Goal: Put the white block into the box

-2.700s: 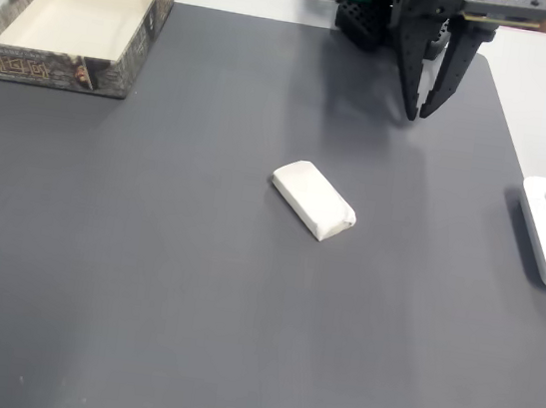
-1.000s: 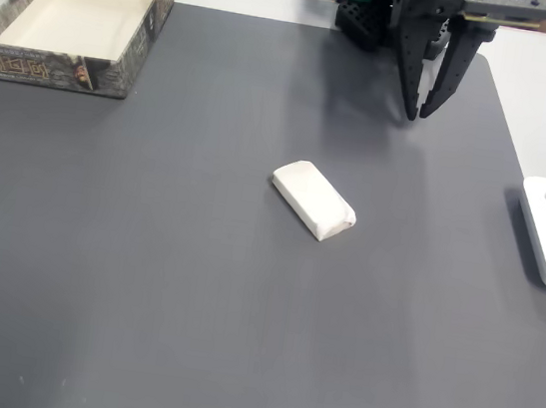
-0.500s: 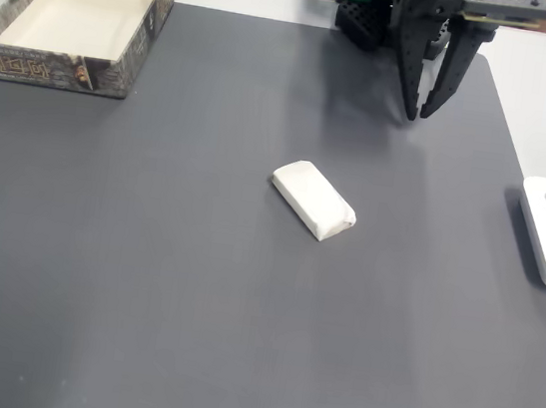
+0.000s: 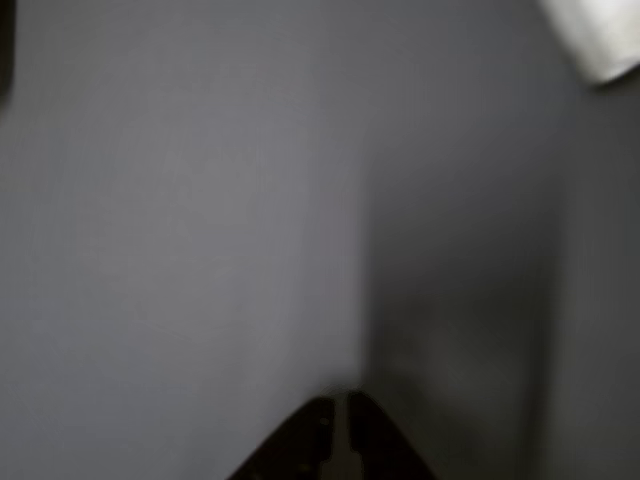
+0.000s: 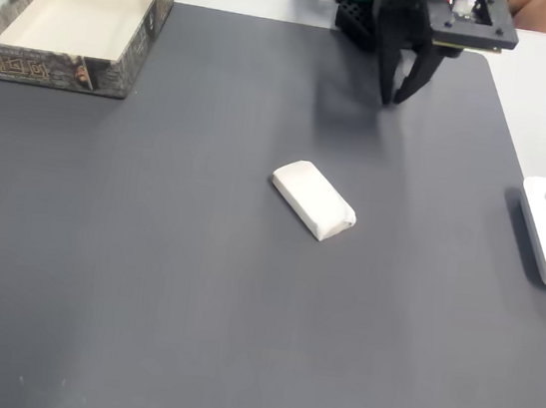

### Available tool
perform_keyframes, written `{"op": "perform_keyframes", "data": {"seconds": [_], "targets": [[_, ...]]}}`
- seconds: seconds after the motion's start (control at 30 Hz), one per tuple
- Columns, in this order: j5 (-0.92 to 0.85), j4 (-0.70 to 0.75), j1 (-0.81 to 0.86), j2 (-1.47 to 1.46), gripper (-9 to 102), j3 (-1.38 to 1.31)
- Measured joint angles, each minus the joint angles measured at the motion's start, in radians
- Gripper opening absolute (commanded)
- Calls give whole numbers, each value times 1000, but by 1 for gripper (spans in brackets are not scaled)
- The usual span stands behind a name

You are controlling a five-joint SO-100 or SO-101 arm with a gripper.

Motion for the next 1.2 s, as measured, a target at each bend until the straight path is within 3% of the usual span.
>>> {"op": "perform_keyframes", "data": {"seconds": [0.53,0.9,1.2], "targets": [[74,0,201,-684,-2,-615],[-66,-21,183,-1120,-2,-934],[-29,100,161,-1385,-2,-1246]]}}
